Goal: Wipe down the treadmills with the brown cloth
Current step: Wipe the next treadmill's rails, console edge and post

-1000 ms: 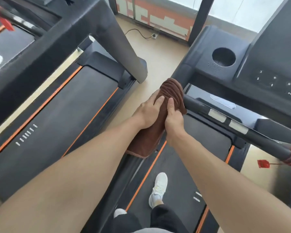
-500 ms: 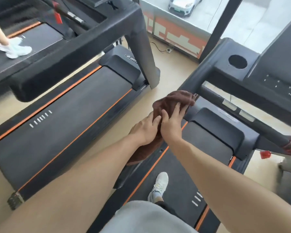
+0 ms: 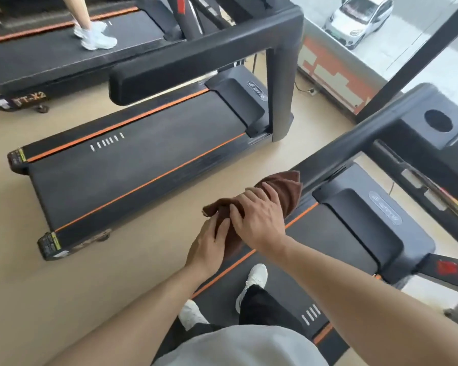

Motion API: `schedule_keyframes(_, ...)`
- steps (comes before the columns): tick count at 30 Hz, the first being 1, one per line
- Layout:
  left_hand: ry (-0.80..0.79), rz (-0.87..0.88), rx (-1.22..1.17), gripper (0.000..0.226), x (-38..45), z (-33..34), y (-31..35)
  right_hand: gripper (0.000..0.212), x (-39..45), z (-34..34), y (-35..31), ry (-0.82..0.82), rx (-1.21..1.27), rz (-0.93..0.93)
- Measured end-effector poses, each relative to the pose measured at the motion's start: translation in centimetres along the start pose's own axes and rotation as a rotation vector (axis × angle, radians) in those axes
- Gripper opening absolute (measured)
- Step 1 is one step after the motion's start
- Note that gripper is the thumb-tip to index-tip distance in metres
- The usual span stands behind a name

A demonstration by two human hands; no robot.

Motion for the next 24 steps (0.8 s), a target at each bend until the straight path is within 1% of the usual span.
schedule_keyframes(1,0.010,-0.050,-0.074,0.066,-0.4,0.3,-0.6,0.036,0.5,0.4,-0.4,-0.081,-0.042,-0.050)
schedule_keyframes(2,0.023,-0.103,-0.149,0.066,-0.7,0.6,-0.9,0.040,1.0,0.9,-0.9,-0.172,-0.078,-0.103)
schedule_keyframes(3,0.042,-0.161,-0.212,0.061,-1.0,0.9,-1.0,0.041,1.5,1.2,-1.5,-0.266,-0.103,-0.155)
schedule_keyframes(6,0.122,-0.371,-0.352,0.049,-1.2,1.8,-1.8,0.040,2.8,2.7,-3.1,-0.554,-0.112,-0.263)
schedule_keyframes(10,0.143,-0.572,-0.550,0.052,-1.7,3.3,-3.5,0.040,3.3,6.1,-5.2,-0.909,-0.172,-0.351)
schedule_keyframes(12,0.165,-0.659,-0.589,0.051,-2.8,3.4,-4.3,0.041,2.4,7.4,-6.5,-1.036,-0.217,-0.425)
schedule_keyframes(14,0.207,-0.730,-0.591,0.048,-3.9,4.0,-5.3,0.042,1.4,7.9,-7.5,-1.076,-0.255,-0.561)
schedule_keyframes(16,0.261,-0.747,-0.576,0.043,-5.1,5.0,-5.7,0.046,0.7,7.3,-7.8,-1.033,-0.258,-0.704)
schedule_keyframes(17,0.309,-0.731,-0.576,0.041,-5.6,5.5,-5.5,0.048,0.4,6.8,-7.6,-1.003,-0.244,-0.762)
schedule_keyframes(18,0.367,-0.706,-0.571,0.044,-5.9,6.1,-5.1,0.050,0.3,6.1,-7.2,-0.968,-0.199,-0.801)
schedule_keyframes(20,0.515,-0.614,-0.561,0.051,-6.5,6.7,-3.0,0.049,0.5,4.0,-5.8,-0.901,-0.039,-0.818)
schedule_keyframes(21,0.597,-0.539,-0.548,0.046,-6.6,6.8,-1.8,0.050,0.8,2.8,-4.9,-0.877,0.028,-0.809)
schedule_keyframes(22,0.674,-0.466,-0.505,0.041,-6.8,6.5,-0.6,0.053,1.4,1.8,-3.8,-0.855,0.065,-0.803)
schedule_keyframes(23,0.739,-0.389,-0.442,0.040,-7.1,6.3,0.3,0.061,2.0,1.0,-2.4,-0.837,0.062,-0.797)
schedule_keyframes(24,0.778,-0.314,-0.379,0.046,-7.2,5.9,0.9,0.070,2.6,0.6,-1.0,-0.819,0.036,-0.791)
Point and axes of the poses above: each hand's wrist, its own x-axis towards the middle knuckle, its own z-axis out of the palm, y = z × x, the point moved 7 cm from there along x, towards the middle knuckle, and after that the axes turned 15 degrees about y, right-handed, at the moved point
